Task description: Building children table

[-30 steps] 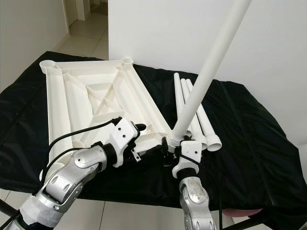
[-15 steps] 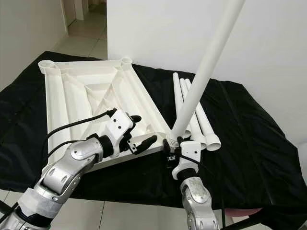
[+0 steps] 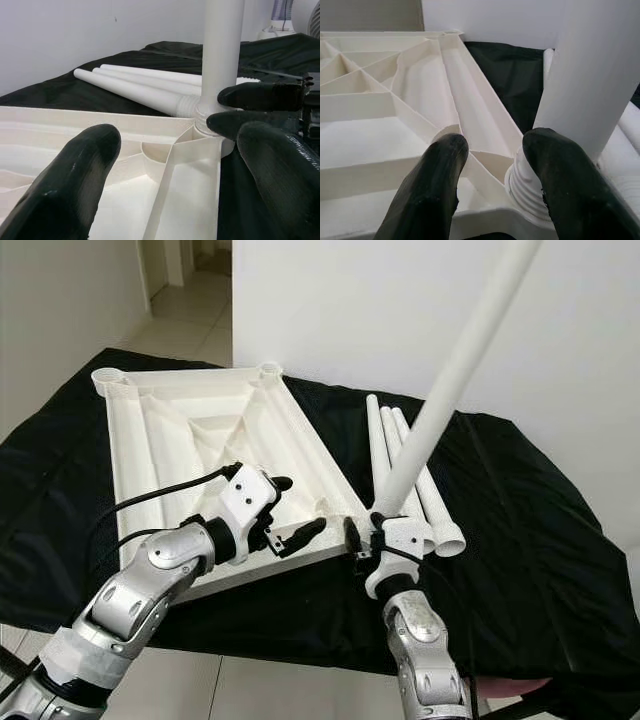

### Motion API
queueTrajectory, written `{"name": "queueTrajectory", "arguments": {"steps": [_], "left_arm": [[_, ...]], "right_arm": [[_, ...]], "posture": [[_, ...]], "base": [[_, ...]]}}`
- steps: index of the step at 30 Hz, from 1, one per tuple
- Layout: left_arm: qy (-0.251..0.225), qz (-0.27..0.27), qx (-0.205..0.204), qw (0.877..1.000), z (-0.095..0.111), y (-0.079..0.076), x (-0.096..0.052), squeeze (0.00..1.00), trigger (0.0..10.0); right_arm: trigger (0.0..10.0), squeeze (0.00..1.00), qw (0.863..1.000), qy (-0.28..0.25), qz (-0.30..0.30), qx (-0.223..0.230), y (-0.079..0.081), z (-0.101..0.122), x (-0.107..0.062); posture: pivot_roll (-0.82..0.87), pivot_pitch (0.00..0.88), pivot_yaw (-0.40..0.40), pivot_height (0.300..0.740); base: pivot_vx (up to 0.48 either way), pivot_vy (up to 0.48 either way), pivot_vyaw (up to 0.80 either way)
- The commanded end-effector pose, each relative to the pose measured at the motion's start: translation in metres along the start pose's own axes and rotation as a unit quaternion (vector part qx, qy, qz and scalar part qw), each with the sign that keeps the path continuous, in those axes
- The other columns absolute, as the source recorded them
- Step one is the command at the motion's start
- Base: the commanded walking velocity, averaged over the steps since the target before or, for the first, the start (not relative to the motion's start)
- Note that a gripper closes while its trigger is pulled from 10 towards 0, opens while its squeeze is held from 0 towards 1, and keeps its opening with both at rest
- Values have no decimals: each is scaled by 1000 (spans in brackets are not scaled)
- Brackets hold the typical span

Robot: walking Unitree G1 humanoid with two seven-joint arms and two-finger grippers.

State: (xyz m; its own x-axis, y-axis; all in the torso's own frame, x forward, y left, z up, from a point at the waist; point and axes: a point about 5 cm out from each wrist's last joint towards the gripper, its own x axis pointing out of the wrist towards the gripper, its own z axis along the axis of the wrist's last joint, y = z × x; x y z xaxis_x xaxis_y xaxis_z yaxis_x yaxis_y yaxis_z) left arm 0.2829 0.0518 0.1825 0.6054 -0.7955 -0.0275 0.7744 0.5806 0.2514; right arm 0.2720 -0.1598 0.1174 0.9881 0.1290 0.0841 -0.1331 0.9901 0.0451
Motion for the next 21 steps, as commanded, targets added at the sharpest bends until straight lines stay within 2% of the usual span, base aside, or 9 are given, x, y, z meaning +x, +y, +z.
{"name": "queueTrajectory", "arguments": {"steps": [1,8,11,12,13,14,15,20,21], "left_arm": [[0,-18,5,1000,1,-2,1,0,10000],[31,-10,10,999,-9,-1,5,0,10000],[80,16,4,997,-25,3,9,0,10000],[80,16,4,997,-25,3,9,0,10000],[103,37,-4,994,-32,7,12,0,10000],[103,37,-4,994,-32,7,12,0,10000],[119,53,-9,991,-37,11,14,0,10000],[155,91,-11,984,-46,22,15,0,10000],[182,114,-17,977,-52,31,16,0,10000]], "right_arm": [[10000,0,999,1,-50,-4,-20,0,-2],[10000,0,999,-11,-42,6,-18,4,-1],[10000,0,999,-27,12,27,-1,7,-3],[10000,0,999,-27,12,27,-1,7,-3],[10000,0,998,-32,44,38,9,8,-5],[10000,0,998,-32,44,38,9,8,-5],[10000,0,997,-37,63,39,16,9,-7],[10000,0,996,-34,74,40,21,7,-8],[10000,0,996,-33,72,41,20,7,-8]], "posture": [[17,0,-131,740],[12,0,-125,740],[12,0,-125,740],[12,0,-125,740],[12,0,-125,740],[12,0,-125,740],[10,0,-115,740],[5,0,-111,740],[5,0,-110,740]], "base": [[0,0,0],[0,0,0],[0,0,0],[0,0,0],[0,0,0],[0,0,0],[0,0,0],[0,0,0],[0,0,0]]}}
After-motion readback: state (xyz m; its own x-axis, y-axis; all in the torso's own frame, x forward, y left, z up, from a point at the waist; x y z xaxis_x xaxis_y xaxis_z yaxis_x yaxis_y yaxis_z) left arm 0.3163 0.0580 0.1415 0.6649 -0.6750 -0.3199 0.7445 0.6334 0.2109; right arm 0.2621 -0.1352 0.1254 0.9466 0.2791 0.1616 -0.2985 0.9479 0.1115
